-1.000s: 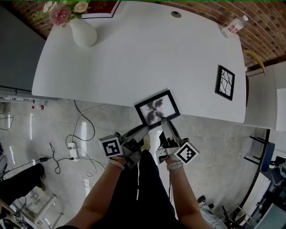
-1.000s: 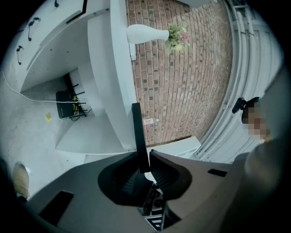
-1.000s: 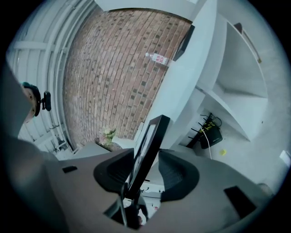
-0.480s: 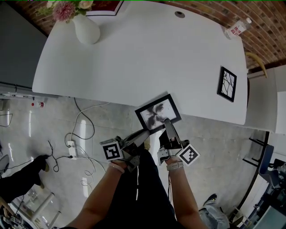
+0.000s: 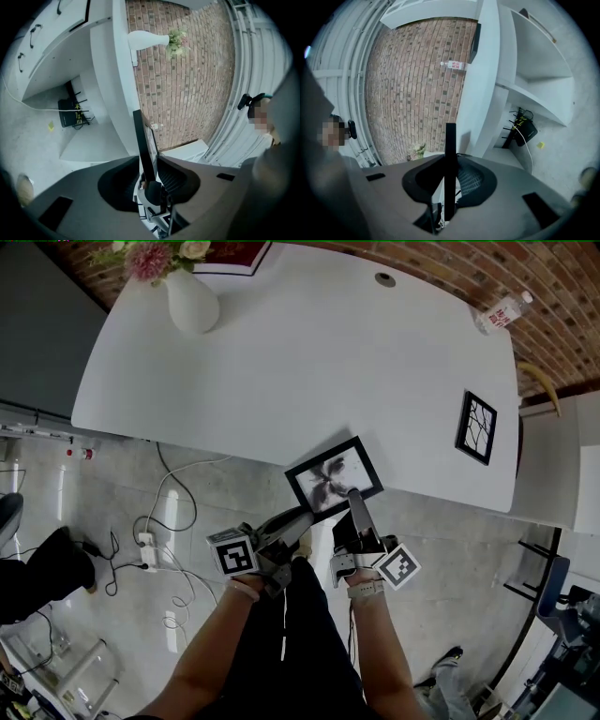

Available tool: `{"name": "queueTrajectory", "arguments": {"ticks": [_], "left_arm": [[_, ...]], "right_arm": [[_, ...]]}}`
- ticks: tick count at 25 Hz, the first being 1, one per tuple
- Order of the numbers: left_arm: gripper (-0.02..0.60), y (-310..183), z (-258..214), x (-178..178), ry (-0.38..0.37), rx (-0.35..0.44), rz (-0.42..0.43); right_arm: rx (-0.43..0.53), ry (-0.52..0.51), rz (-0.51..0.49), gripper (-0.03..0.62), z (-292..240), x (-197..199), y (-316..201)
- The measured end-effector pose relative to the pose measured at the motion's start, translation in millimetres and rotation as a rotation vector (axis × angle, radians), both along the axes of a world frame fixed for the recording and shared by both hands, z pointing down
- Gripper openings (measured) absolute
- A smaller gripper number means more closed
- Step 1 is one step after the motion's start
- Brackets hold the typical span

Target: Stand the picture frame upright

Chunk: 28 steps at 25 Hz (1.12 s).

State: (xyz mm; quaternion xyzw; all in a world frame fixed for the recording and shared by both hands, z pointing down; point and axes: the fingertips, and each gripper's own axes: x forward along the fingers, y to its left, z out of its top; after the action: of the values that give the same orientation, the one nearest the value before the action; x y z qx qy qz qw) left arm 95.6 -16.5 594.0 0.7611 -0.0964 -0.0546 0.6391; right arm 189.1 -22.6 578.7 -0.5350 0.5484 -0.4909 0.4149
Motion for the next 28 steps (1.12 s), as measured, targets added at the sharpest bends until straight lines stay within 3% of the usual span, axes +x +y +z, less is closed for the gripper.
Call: {"name": "queueTrajectory", "arguments": {"ticks": [2,9,17,22,28], "left_arm": [[0.153,-5,1,-6,-0.053,0.048,-0.012],[0.153,-42,-13,-33,-0.191,0.228,-0.135],[0.153,-71,-44,-58,-0.415,0.518,-0.184],[0.154,-88,-61,-64,-0.442,0.598,-0.163],[0.166,-101,-83,-68,-0.426,0.619,-0.118]], "right_arm": [[0.002,0.014,-0.013,0.077,-2,1,0],[0.019,0.048,-0.106,0.077,-17,-7,-11],[0.031,0.092,-0.235,0.077,-37,-23,-29],[0.048,0.132,-0.335,0.077,-51,-41,-39],[0.083,0.177,-0.454,0.077,-71,-60,-49]]}}
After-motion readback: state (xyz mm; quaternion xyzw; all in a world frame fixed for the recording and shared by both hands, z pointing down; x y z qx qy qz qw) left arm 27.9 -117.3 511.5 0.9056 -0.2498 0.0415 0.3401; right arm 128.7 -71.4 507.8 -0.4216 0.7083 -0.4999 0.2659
